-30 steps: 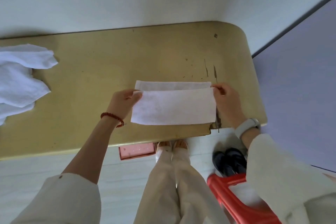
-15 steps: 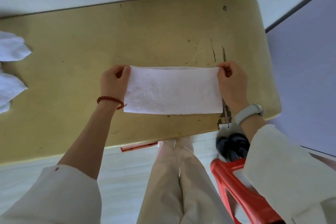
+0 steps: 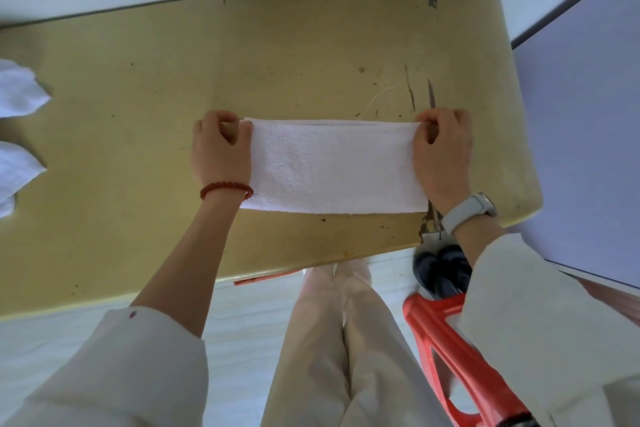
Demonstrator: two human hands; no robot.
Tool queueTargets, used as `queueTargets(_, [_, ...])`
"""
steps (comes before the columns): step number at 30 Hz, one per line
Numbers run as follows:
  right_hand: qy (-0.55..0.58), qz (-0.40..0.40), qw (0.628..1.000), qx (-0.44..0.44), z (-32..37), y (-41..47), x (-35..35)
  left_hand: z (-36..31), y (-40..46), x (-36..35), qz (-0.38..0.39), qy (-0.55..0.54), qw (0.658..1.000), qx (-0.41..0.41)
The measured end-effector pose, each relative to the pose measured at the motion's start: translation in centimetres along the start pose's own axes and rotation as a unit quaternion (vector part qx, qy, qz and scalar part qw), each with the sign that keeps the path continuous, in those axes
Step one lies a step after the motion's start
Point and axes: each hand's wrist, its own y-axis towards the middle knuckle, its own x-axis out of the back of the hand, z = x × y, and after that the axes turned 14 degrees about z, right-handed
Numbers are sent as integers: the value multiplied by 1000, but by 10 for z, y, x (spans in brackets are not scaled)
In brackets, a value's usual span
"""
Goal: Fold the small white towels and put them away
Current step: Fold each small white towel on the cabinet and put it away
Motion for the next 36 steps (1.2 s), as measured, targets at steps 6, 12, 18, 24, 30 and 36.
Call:
queueTargets(6, [-167,-26,974,152,14,-3,-15,4,3,-6,15,138,976,-169])
queueTargets(12, [-198,-1,966,164,15,-3,-25,9,10,3,53,127,970,-199])
queueTargets(18, [-193,25,969,149,14,1,-22,7,16,12,84,131,968,-199])
queueTargets(24, [-189,11,970,150,10,1,-25,6,16,15,85,134,960,-232])
queueTargets(30, [-189,14,971,147,10,0,-25,-1,20,8,74,110,975,-181])
queueTargets(36, [-179,33,976,122,19,4,-18,-1,22,1,71,98,982,-144])
